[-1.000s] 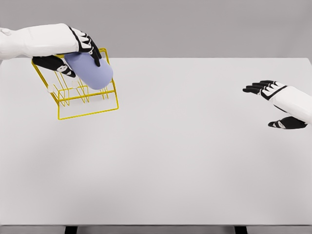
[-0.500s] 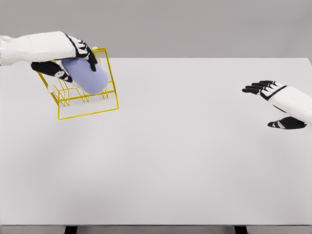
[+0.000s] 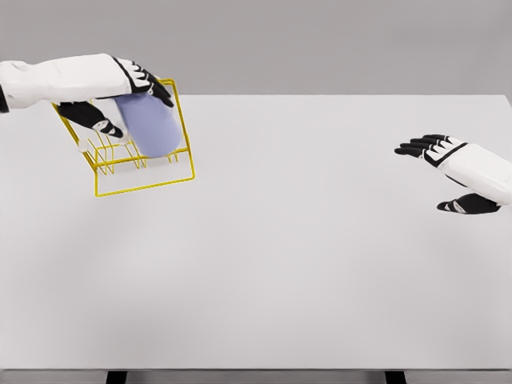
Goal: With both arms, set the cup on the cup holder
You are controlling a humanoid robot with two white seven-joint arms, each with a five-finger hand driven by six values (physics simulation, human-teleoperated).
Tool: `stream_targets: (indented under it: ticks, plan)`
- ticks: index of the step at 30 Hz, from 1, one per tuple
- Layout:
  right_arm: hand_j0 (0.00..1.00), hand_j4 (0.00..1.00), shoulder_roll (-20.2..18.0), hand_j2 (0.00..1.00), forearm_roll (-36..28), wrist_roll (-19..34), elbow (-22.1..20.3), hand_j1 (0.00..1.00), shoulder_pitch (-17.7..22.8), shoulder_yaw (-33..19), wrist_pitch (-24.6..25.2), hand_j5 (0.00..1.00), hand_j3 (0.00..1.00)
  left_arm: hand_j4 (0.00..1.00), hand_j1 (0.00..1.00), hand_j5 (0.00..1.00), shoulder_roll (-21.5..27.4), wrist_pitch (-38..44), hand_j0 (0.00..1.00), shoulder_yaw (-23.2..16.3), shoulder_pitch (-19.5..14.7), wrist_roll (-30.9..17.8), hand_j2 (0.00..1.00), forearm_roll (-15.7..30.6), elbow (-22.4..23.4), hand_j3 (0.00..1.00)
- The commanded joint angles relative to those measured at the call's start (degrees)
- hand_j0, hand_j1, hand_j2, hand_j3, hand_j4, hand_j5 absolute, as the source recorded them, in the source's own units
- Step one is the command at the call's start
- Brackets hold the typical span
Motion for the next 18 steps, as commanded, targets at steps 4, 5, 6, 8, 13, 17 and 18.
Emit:
stream_targets:
  ticks: [4, 5, 6, 8, 13, 17, 18]
  plan:
    - [1.00, 1.00, -0.19, 1.00, -0.39, -0.03, 0.06, 1.00, 0.09, 0.00, 0.17, 1.00, 1.00, 0.99, 0.99, 0.99, -0.02, 0.15, 0.99, 0.20, 0.00, 0.01, 0.99, 0.49, -0.07, 0.99]
    - [1.00, 1.00, -0.19, 1.00, -0.39, -0.03, 0.06, 1.00, 0.09, -0.09, 0.17, 1.00, 1.00, 0.99, 0.99, 0.99, -0.02, 0.15, 0.99, 0.29, -0.09, 0.01, 0.99, 0.49, -0.33, 0.99]
    - [1.00, 1.00, -0.19, 1.00, -0.39, -0.03, 0.06, 1.00, 0.09, -0.08, 0.17, 1.00, 1.00, 0.99, 0.99, 0.99, -0.02, 0.15, 0.99, 0.47, 0.00, 0.10, 0.99, 0.67, -0.59, 0.99]
    - [1.00, 1.00, -0.19, 1.00, -0.39, -0.03, 0.06, 1.00, 0.09, 0.00, 0.17, 1.00, 1.00, 1.00, 1.00, 1.00, 0.95, 0.15, 1.00, 0.82, 0.00, 0.19, 1.00, 1.02, -2.61, 1.00]
    - [1.00, 1.00, -0.19, 1.00, -0.39, -0.03, 0.06, 1.00, 0.09, 0.00, 0.17, 1.00, 1.00, 1.00, 1.00, 1.00, 4.20, 0.15, 1.00, 3.98, 2.90, 0.37, 1.00, 6.11, -6.83, 1.00]
    - [1.00, 1.00, -0.19, 1.00, -0.39, -0.03, 0.06, 1.00, 0.09, 0.00, 0.17, 1.00, 1.00, 1.00, 1.00, 1.00, 12.98, 0.15, 1.00, 6.79, 8.79, 0.37, 1.00, 23.59, -17.02, 1.00]
    - [1.00, 1.00, -0.19, 1.00, -0.39, -0.03, 0.06, 1.00, 0.09, -0.08, 0.17, 1.00, 1.00, 1.00, 1.00, 1.00, 14.04, 0.15, 1.00, 6.88, 8.79, 0.36, 1.00, 25.71, -17.56, 1.00]
